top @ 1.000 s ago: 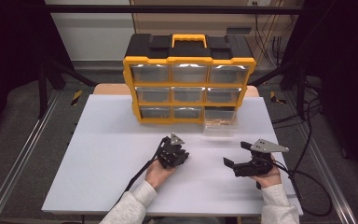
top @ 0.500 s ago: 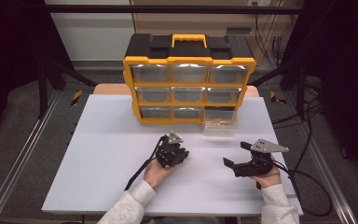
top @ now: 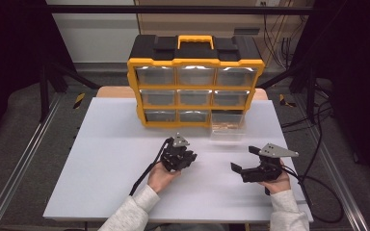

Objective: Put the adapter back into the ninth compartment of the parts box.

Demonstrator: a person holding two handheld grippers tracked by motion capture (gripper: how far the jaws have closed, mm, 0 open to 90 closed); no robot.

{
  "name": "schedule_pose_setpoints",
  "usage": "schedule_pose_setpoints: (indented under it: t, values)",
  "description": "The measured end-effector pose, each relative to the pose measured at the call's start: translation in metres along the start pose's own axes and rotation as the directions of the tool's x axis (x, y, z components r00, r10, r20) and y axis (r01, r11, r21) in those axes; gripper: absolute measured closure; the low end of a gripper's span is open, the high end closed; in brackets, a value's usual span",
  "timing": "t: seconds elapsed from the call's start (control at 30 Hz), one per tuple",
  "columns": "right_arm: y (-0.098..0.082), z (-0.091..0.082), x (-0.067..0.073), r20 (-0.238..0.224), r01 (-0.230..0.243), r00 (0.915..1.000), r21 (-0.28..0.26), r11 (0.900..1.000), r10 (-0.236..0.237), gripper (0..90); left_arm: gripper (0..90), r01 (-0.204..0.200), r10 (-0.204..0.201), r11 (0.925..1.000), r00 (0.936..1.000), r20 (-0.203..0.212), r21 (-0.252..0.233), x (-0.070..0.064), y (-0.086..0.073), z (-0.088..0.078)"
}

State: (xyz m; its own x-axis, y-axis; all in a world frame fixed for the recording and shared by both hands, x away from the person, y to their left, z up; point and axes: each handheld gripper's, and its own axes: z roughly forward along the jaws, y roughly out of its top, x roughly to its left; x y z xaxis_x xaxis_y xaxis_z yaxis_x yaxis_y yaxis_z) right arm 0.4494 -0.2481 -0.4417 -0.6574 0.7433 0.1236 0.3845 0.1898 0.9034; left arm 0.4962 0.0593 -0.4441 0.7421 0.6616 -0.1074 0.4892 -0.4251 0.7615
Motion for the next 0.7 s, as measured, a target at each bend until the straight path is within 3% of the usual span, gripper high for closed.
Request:
schedule_pose_setpoints:
  t: [0.7]
  values:
    - [0.000, 0.000, 0.000, -0.002, -0.001, 1.0000, -0.004, 1.000, 0.001, 0.5, 75.6, -0.022, 0.023, 0.9987, 0.9995, 0.020, -0.046, -0.007, 0.021, -0.016]
